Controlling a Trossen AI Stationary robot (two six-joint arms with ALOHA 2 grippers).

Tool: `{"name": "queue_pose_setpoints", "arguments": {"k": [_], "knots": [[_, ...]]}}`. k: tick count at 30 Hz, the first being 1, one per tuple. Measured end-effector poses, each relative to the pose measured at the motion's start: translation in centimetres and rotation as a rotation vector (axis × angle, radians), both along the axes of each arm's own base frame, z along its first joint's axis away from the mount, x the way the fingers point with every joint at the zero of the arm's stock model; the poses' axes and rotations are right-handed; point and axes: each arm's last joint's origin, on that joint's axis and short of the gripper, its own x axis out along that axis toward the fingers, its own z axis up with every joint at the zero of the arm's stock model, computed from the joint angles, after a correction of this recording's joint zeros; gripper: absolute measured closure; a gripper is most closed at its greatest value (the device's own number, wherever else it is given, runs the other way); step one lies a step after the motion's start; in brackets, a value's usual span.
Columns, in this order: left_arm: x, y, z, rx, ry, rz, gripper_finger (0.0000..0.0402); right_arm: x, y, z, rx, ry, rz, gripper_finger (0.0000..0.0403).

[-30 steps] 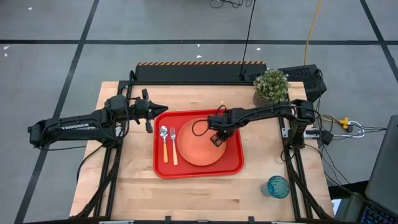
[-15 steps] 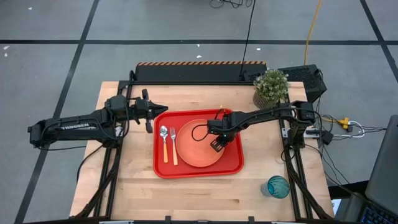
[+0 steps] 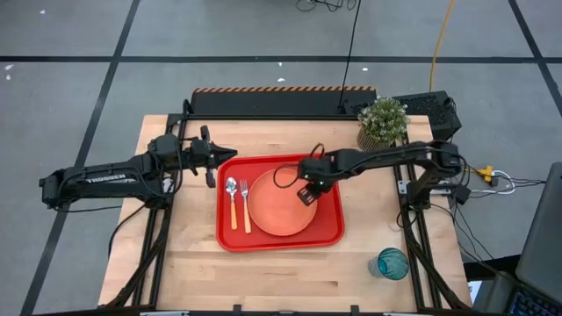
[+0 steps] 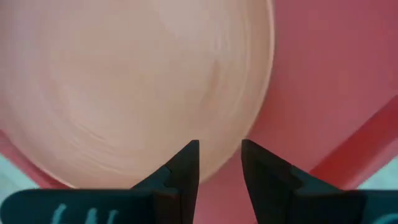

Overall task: Pick and place plate/cup/fork/spoon on tray
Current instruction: Adjust the light orange plate on the orange serving tray

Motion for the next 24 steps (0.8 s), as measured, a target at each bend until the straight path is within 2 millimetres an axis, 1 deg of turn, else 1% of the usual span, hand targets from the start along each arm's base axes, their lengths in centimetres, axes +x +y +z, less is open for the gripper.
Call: {"name": "queue_pose_setpoints", "arguments": {"k": [3,4,6,8,10,12,15,17,19,22,24], "knots": [[0.0,0.0,0.0,0.0,0.001,0.0,0.0376,0.0,0.1,2.1,-0.017,-0.139,0.02,0.0293],[0.0,0.0,0.0,0.0,0.003,0.0,0.0376,0.2,0.2,2.8,-0.029,-0.2,0.053,0.0293],[0.0,0.0,0.0,0.0,0.005,0.0,0.0376,0.8,1.0,4.0,-0.08,-0.336,0.197,0.0293],[0.0,0.0,0.0,-0.001,0.005,0.0,0.0376,1.6,2.3,5.0,-0.148,-0.476,0.357,0.0293],[0.0,0.0,0.0,0.0,0.003,0.0,0.0376,2.2,3.6,5.6,-0.22,-0.575,0.485,0.0293],[0.0,0.0,0.1,0.002,-0.005,0.0,0.0376,2.6,4.5,6.0,-0.278,-0.635,0.585,0.0293],[0.0,0.0,0.3,0.008,-0.026,0.0,0.0376,2.6,5.7,6.1,-0.376,-0.654,0.721,0.0293],[0.0,0.0,0.4,0.001,-0.039,0.0,0.0376,3.0,6.1,5.5,-0.427,-0.646,0.811,0.03],[0.0,0.0,0.5,-0.006,-0.05,0.0,0.0376,3.2,6.7,4.8,-0.463,-0.62,0.887,0.0322],[0.0,0.0,0.6,-0.014,-0.059,0.0,0.0376,4.1,7.1,3.8,-0.535,-0.624,0.925,0.0383],[0.0,0.0,0.6,-0.016,-0.062,0.0,0.0376,4.6,7.3,3.5,-0.552,-0.649,0.933,0.0394]]}}
